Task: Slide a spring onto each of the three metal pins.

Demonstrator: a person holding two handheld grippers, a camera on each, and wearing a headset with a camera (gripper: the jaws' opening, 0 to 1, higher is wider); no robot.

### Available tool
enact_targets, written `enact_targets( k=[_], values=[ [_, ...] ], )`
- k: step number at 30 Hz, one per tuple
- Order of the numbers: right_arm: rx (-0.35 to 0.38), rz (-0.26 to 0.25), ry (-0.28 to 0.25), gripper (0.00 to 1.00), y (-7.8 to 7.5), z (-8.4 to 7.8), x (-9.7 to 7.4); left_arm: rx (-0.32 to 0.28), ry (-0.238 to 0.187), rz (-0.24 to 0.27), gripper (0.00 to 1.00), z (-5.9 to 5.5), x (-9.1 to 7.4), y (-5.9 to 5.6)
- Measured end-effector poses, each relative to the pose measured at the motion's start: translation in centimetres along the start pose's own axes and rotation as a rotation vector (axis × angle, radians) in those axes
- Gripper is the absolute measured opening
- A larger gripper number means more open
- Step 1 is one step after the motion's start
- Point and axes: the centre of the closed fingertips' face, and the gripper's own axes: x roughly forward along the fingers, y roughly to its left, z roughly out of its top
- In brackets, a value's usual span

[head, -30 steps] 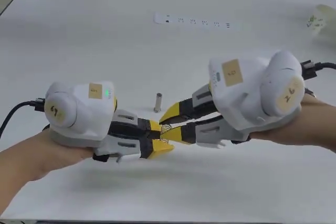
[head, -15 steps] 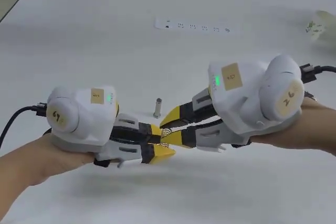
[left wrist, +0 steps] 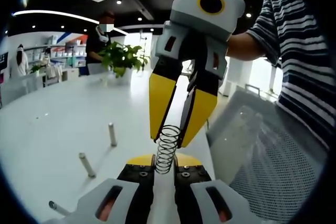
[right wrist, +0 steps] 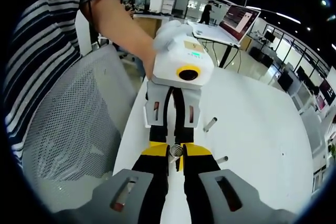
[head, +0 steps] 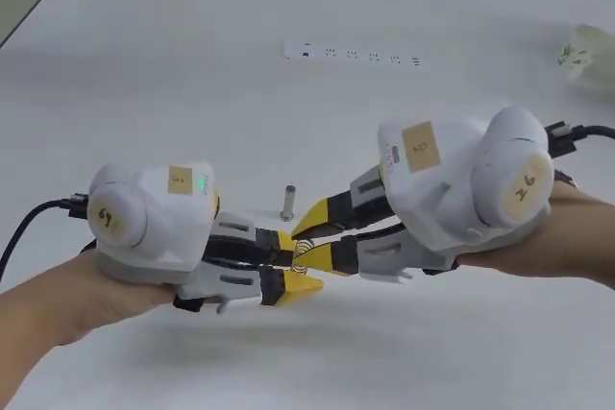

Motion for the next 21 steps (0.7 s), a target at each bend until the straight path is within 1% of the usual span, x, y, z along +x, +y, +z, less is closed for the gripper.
enact_targets(
  k=[3,6,14,21],
  values=[
    [-0.002,0.001,0.001,0.07,0.06,0.03,-0.01,-0.004,-0.003,0.003,0.07,0.07,-0.04,0.08],
    [0.0,0.001,0.0,0.07,0.12,0.08,-0.02,-0.006,-0.005,0.007,0.12,0.11,-0.02,0.1],
    [0.004,-0.009,-0.001,0.07,-0.05,0.05,-0.08,-0.012,-0.003,0.014,0.15,0.01,-0.21,0.1],
    [0.011,-0.018,0.001,0.07,-0.44,-0.06,-0.21,-0.017,-0.006,0.039,0.18,-0.17,-0.98,0.53]
  ],
)
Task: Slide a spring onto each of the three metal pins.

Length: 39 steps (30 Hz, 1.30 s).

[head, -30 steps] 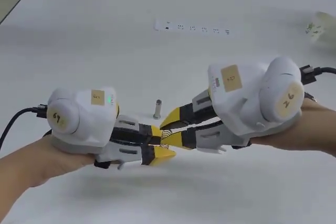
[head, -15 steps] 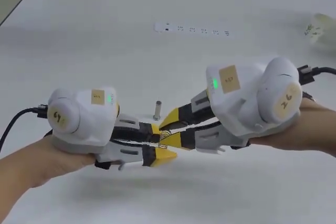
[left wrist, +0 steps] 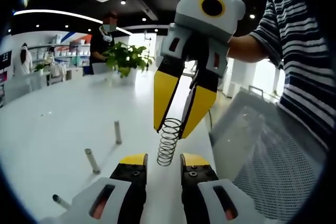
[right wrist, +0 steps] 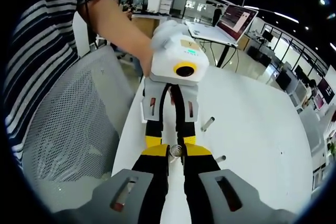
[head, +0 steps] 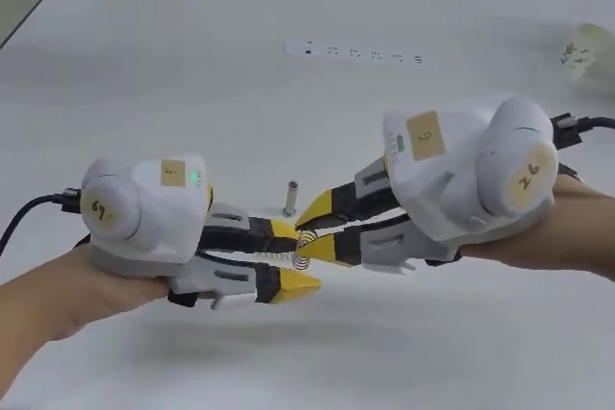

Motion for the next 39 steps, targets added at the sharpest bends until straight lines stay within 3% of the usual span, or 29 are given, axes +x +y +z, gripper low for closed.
enact_targets(
  k=[15,23,39],
  values=[
    [0.003,-0.012,-0.001,0.07,-0.3,0.0,-0.1,-0.031,0.004,0.042,0.31,-0.9,-1.2,0.5],
    [0.003,-0.022,0.007,0.07,-0.5,-0.4,-0.3,-0.035,-0.003,0.062,0.33,-0.8,-1.7,0.9],
    [0.02,-0.065,0.014,0.07,-2.1,-1.2,-1.2,-0.085,0.011,0.139,0.38,-2.3,-4.7,2.1]
  ],
)
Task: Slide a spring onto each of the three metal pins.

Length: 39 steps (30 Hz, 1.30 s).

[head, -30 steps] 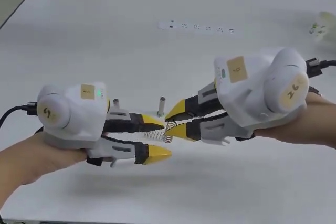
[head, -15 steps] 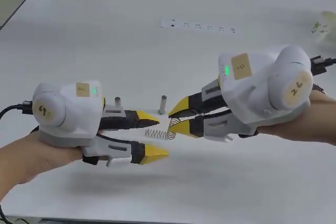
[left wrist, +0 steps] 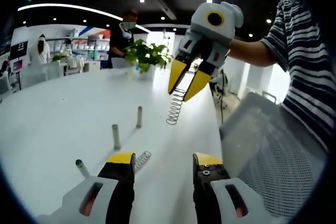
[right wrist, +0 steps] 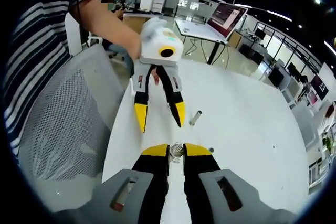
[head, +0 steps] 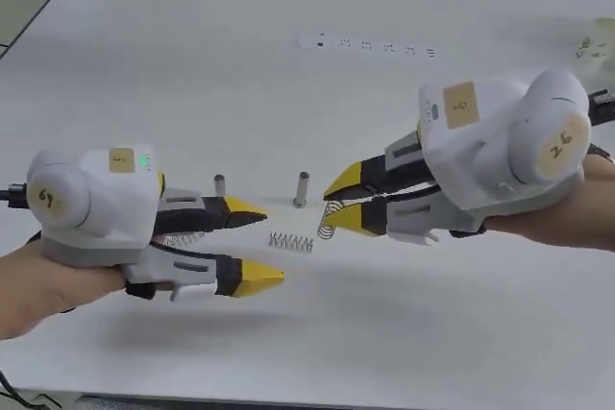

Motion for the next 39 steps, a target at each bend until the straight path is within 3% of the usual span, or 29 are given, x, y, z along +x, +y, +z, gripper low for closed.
enact_targets(
  k=[9,29,39],
  values=[
    [0.015,-0.029,0.018,0.07,-1.0,-1.1,-0.4,-0.037,0.003,0.059,0.44,-1.0,-1.8,1.1],
    [0.108,-0.167,0.079,0.07,-5.7,-5.6,-3.3,-0.103,0.004,0.119,0.69,-2.4,-3.2,2.1],
    [0.125,-0.193,0.092,0.07,-6.8,-6.6,-3.3,-0.132,0.001,0.16,0.84,-2.8,-3.7,2.9]
  ],
)
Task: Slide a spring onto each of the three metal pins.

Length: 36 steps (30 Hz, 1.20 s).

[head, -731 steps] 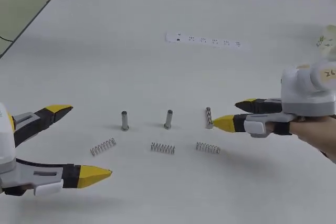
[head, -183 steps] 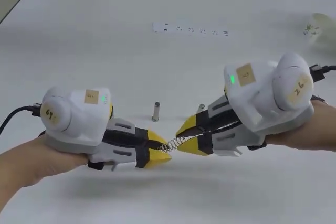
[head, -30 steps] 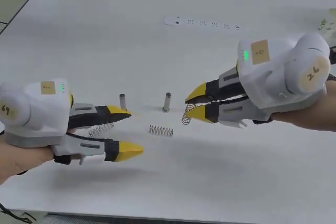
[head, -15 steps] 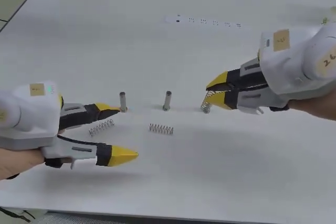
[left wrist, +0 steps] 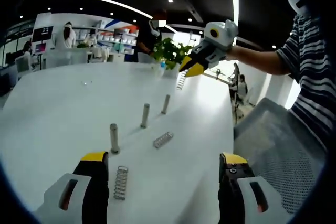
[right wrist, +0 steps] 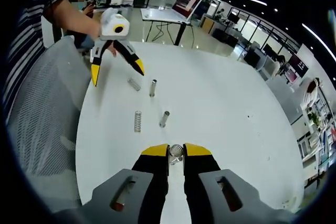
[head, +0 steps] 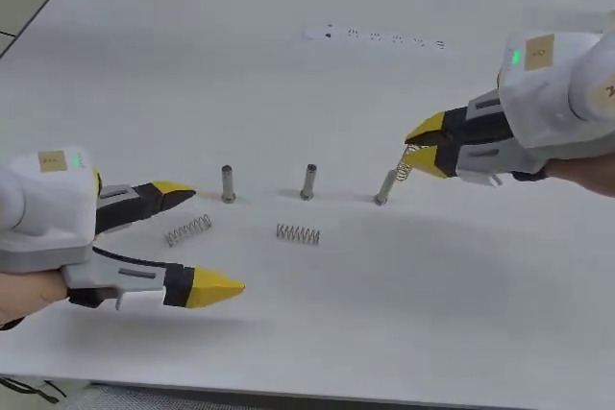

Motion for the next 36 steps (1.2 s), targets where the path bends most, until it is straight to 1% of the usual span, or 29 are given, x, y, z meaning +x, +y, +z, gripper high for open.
enact_targets(
  k=[3,8,13,18,25,31,36],
  values=[
    [0.005,-0.008,0.006,0.07,-0.4,-0.4,0.2,-0.003,-0.006,0.006,0.87,0.1,-0.1,0.0],
    [0.017,-0.017,0.01,0.07,-0.9,-0.7,0.4,-0.007,-0.016,0.02,0.98,0.0,-0.3,0.3],
    [0.022,-0.024,0.015,0.07,-1.4,-0.9,0.5,-0.007,-0.013,0.031,0.98,-0.3,-0.6,0.7],
    [0.03,-0.022,0.013,0.07,-1.6,-0.9,0.8,-0.006,-0.028,0.036,0.98,-0.1,-1.0,0.9],
    [0.033,-0.018,0.017,0.07,-1.6,-0.9,1.3,-0.002,-0.038,0.043,0.98,0.2,-1.2,1.0],
    [0.041,-0.014,0.027,0.07,-1.5,-1.3,1.7,-0.003,-0.041,0.048,0.98,0.2,-1.3,1.1],
    [0.058,-0.022,0.024,0.07,-1.8,-1.4,1.8,-0.006,-0.039,0.048,0.98,0.1,-1.3,1.1]
  ],
)
